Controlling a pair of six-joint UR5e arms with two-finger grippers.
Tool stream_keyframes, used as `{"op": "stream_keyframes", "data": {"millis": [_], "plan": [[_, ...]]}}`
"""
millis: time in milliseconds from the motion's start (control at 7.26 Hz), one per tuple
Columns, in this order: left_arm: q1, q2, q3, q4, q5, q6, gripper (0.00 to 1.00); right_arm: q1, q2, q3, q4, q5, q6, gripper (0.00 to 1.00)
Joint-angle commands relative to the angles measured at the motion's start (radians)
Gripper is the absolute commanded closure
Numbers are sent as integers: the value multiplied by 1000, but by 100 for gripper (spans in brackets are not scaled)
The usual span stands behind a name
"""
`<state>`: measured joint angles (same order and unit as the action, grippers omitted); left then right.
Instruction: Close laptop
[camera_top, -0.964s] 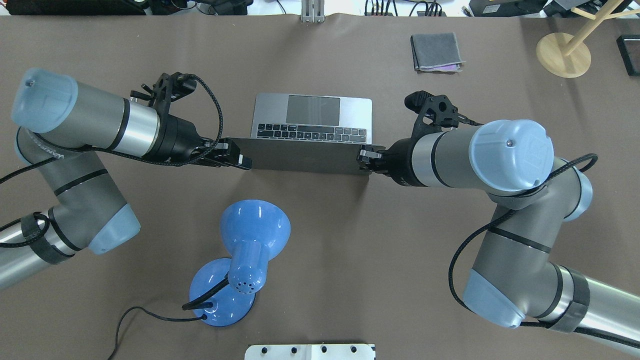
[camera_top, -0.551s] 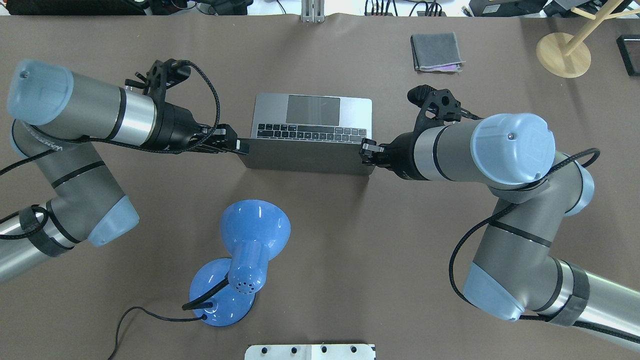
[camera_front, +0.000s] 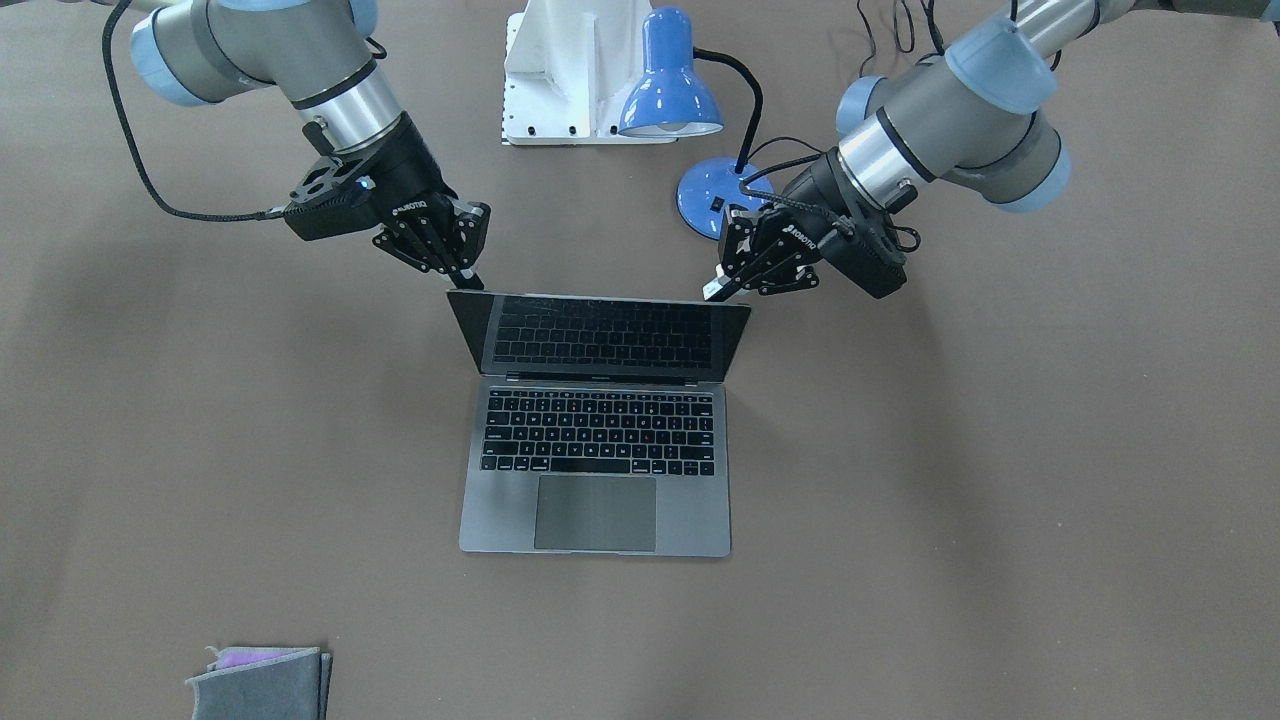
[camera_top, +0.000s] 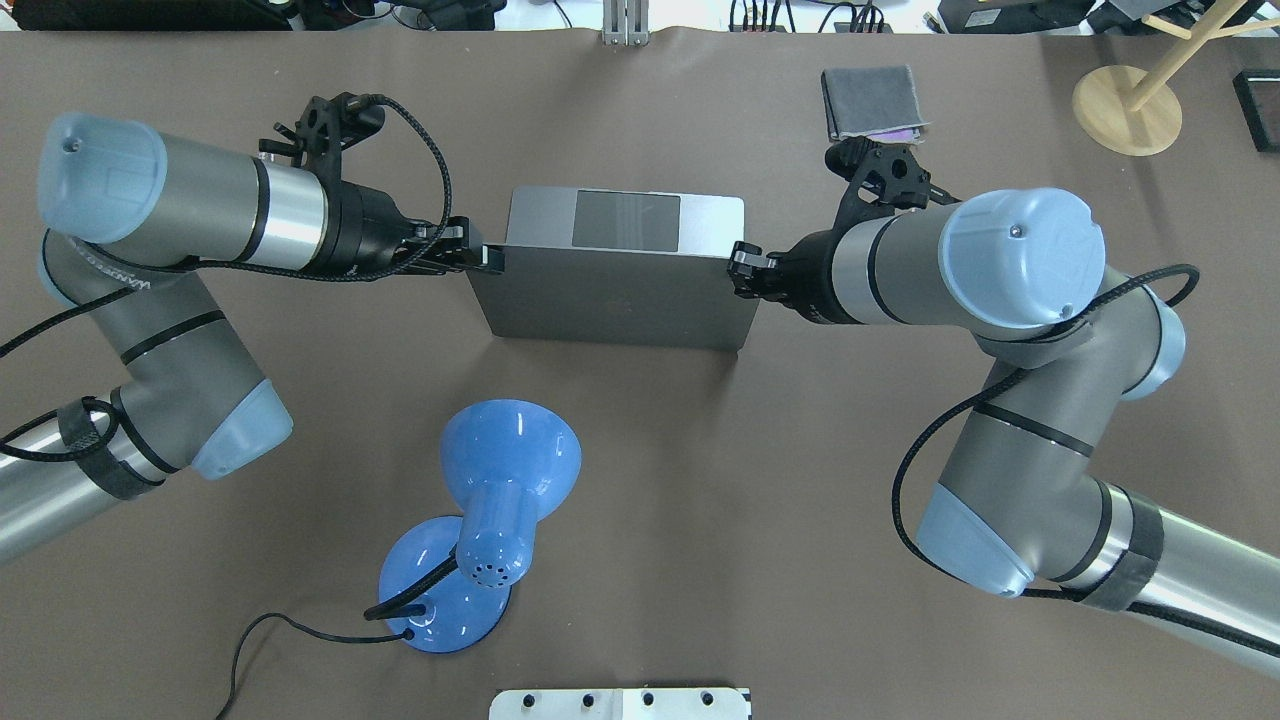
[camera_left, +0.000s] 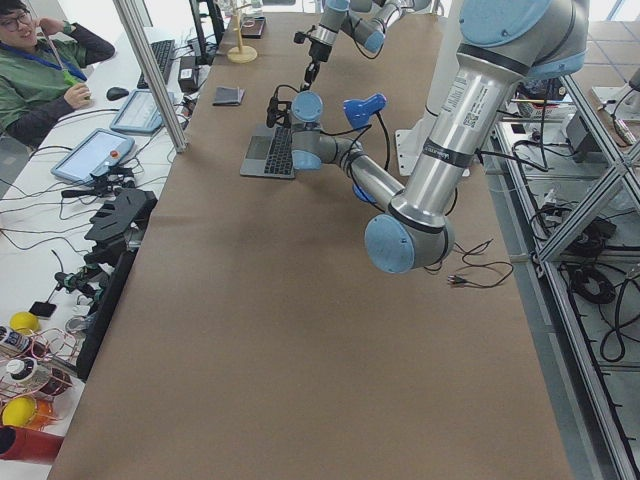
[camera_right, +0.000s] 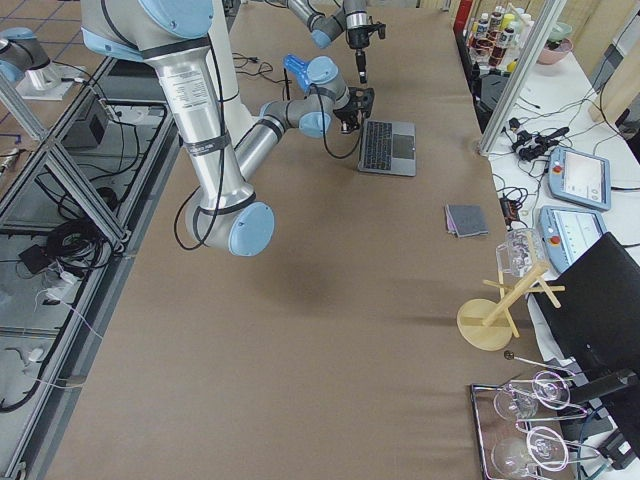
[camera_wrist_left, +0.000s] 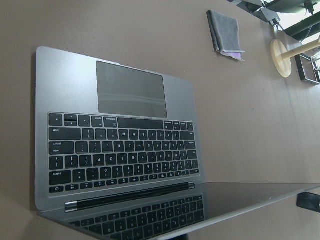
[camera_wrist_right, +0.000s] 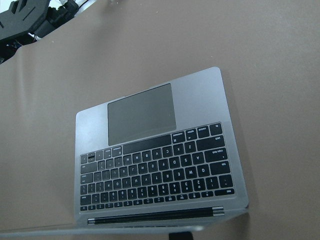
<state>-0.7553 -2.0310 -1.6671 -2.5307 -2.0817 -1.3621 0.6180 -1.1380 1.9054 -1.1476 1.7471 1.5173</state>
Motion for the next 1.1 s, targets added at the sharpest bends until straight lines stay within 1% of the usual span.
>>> {"op": "stream_keyframes", "data": {"millis": [0, 138, 275, 413, 688, 964], "plan": [[-1, -3, 3, 1, 37, 0, 100, 19, 27, -49, 2, 0, 1, 100], [1, -5, 10, 1, 40, 0, 100, 22, 30, -64, 2, 0, 1, 100], [1, -20, 32, 3, 66, 0, 100, 26, 32, -77, 2, 0, 0, 100], [1, -35, 65, 1, 69, 1, 100, 32, 52, -112, 2, 0, -2, 100], [2, -44, 98, 1, 138, 1, 100, 49, 76, -182, 8, -1, -8, 100], [1, -90, 167, 1, 204, 3, 100, 62, 92, -232, 9, -3, -14, 100]]}}
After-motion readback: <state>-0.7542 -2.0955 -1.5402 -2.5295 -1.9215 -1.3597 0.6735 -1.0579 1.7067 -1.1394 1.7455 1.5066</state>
